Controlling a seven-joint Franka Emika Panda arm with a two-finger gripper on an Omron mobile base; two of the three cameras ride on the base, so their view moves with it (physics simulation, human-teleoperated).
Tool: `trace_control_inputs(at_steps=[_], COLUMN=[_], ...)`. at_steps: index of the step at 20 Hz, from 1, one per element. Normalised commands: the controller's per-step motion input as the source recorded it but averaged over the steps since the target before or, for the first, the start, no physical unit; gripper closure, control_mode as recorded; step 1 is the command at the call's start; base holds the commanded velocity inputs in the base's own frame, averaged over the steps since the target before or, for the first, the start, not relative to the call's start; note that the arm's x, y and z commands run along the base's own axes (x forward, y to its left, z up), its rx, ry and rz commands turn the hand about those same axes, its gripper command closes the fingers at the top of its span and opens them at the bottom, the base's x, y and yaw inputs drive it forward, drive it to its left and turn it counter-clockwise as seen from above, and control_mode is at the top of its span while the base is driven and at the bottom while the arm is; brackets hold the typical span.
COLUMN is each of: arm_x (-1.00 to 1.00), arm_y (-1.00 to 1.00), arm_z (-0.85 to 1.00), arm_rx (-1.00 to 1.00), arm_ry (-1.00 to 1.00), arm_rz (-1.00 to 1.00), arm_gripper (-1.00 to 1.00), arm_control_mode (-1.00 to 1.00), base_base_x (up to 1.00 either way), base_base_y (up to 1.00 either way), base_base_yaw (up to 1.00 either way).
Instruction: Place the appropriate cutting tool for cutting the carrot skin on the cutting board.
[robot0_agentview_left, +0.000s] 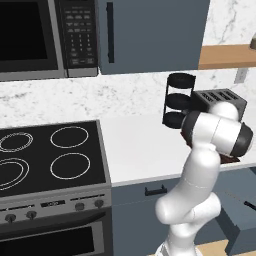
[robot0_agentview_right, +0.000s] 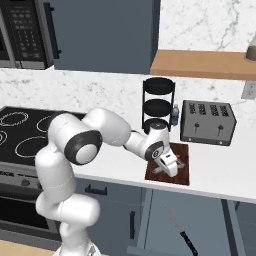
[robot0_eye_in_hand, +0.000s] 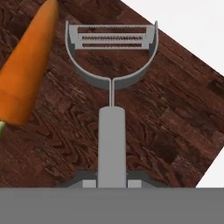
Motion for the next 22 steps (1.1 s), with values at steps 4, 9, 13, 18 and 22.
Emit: trace_control_inputs(at_steps=[4, 9, 13, 18, 22], arm_x=[0.18, 0.16, 0.01, -0.68, -1.00], arm_y=[0.00, 0.00, -0.05, 0.02, 0.61], arm_z=[-0.16, -0.19, 0.01, 0.93, 0.96], arm_rx=[0.00, 0.00, 0.02, 0.10, 0.01], arm_ry=[0.00, 0.00, 0.00, -0.03, -0.09], arm_rz=[0.00, 0.00, 0.00, 0.00, 0.09], arm_gripper=[-1.00, -1.00, -1.00, -1.00, -1.00], arm_control_mode=[-1.00, -1.00, -1.00, -1.00, -1.00], base_base_x=[0.00, 0.00, 0.00, 0.00, 0.00], base_base_y=[0.00, 0.00, 0.00, 0.00, 0.00], base_base_yaw=[0.00, 0.00, 0.00, 0.00, 0.00])
